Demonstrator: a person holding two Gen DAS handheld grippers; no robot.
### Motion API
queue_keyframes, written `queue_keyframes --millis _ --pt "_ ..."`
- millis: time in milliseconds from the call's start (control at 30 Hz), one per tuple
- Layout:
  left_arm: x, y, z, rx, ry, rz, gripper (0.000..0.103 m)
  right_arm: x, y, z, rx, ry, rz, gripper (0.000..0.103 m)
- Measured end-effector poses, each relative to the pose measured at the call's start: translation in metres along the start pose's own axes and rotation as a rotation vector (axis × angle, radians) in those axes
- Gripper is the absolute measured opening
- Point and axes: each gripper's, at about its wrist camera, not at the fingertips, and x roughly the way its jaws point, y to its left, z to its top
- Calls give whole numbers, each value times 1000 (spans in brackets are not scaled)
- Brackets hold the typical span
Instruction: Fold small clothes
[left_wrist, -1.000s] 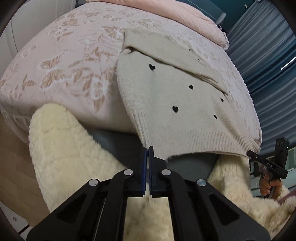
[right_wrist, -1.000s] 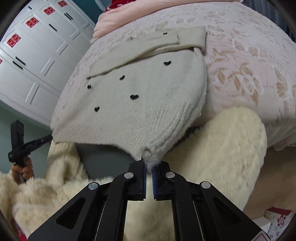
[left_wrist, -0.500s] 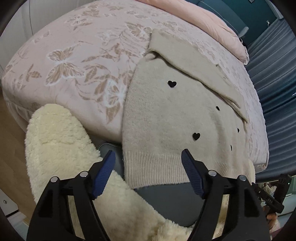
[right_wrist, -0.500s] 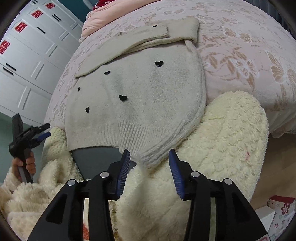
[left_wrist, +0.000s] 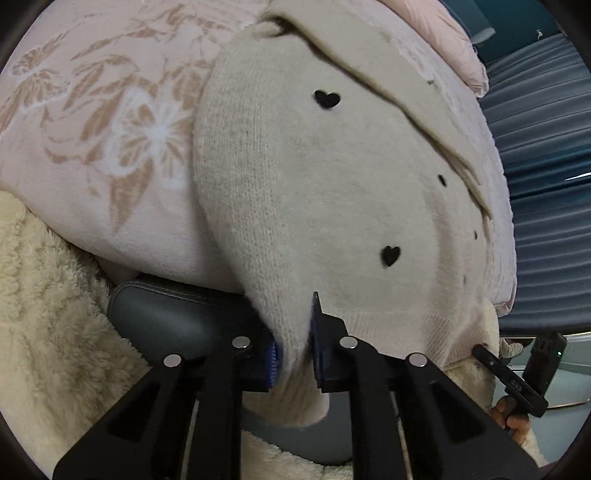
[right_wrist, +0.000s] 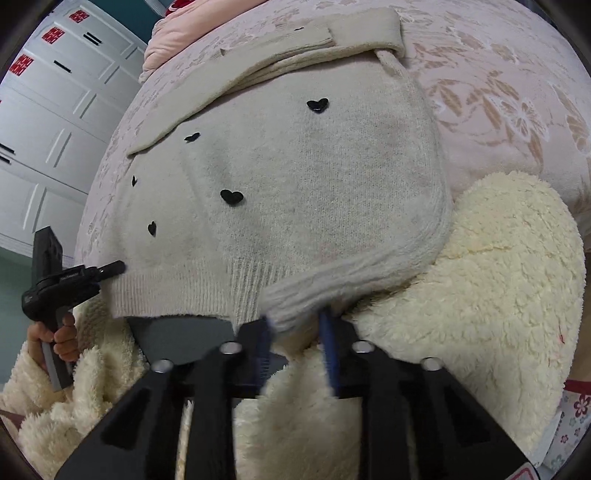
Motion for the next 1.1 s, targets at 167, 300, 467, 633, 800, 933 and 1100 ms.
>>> queue_keyframes --millis 167,300,467,633,800,933,1100 --pt "-49 -7 -6 16 -80 -32 12 -17 -15 1 86 1 55 30" --pt "-61 -6 -2 -6 -90 -60 12 -28 -19 -3 135 7 67 59" --pt "-58 -14 2 -1 -94 -66 12 -7 -18 14 201 18 12 64" --pt "-59 -13 3 -4 -97 -63 12 28 13 27 33 127 -196 38" --pt "-78 -15 -3 8 -133 -86 8 9 7 30 70 67 -20 9" --pt "-119 -21 -22 47 -147 -112 4 -72 15 13 -58 -87 188 9" --pt "-157 -20 -54 58 -150 -124 0 -131 4 -20 -140 -122 188 9"
